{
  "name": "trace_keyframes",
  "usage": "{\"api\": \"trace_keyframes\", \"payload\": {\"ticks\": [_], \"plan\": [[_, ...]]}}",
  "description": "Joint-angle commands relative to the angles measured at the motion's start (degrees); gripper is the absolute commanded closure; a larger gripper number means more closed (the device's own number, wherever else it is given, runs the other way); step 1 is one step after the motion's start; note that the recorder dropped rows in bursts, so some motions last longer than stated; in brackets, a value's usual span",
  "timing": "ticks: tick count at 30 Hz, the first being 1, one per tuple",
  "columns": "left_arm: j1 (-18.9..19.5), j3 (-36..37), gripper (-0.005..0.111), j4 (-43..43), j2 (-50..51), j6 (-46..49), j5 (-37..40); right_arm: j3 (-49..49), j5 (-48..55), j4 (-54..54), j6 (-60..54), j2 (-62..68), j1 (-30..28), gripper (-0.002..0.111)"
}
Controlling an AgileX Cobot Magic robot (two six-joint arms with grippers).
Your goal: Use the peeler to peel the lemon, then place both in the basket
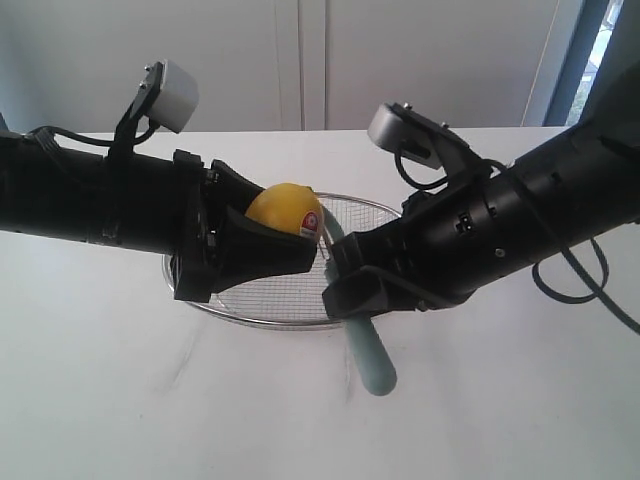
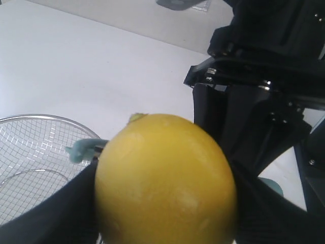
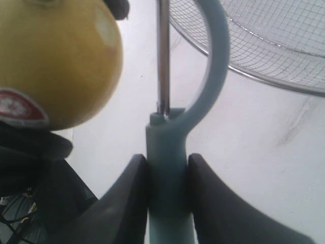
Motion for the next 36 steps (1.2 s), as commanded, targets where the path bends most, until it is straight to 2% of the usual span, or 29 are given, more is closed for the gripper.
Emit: {"api": "trace_keyframes", "payload": {"ticks": [1, 12, 27, 36], "plan": [[-0.35, 0.32, 0.107, -1.82, -0.51, 0.08, 1.53, 0.18, 1.06, 2.1, -2.26, 0.39, 0.02, 0.108], [-0.35, 0.32, 0.107, -1.82, -0.51, 0.08, 1.53, 0.18, 1.69, 3.03, -2.94, -0.82, 0.02, 0.108], [-0.35, 0.32, 0.107, -1.82, -0.51, 0.08, 2.6, 0.18, -0.91, -1.72, 3.5, -9.63, 0.02, 0.108], [-0.35, 0.32, 0.107, -1.97, -0.51, 0.08, 2.58, 0.18, -1.41, -2.39, 3.5, -8.19, 0.02, 0.108]]}}
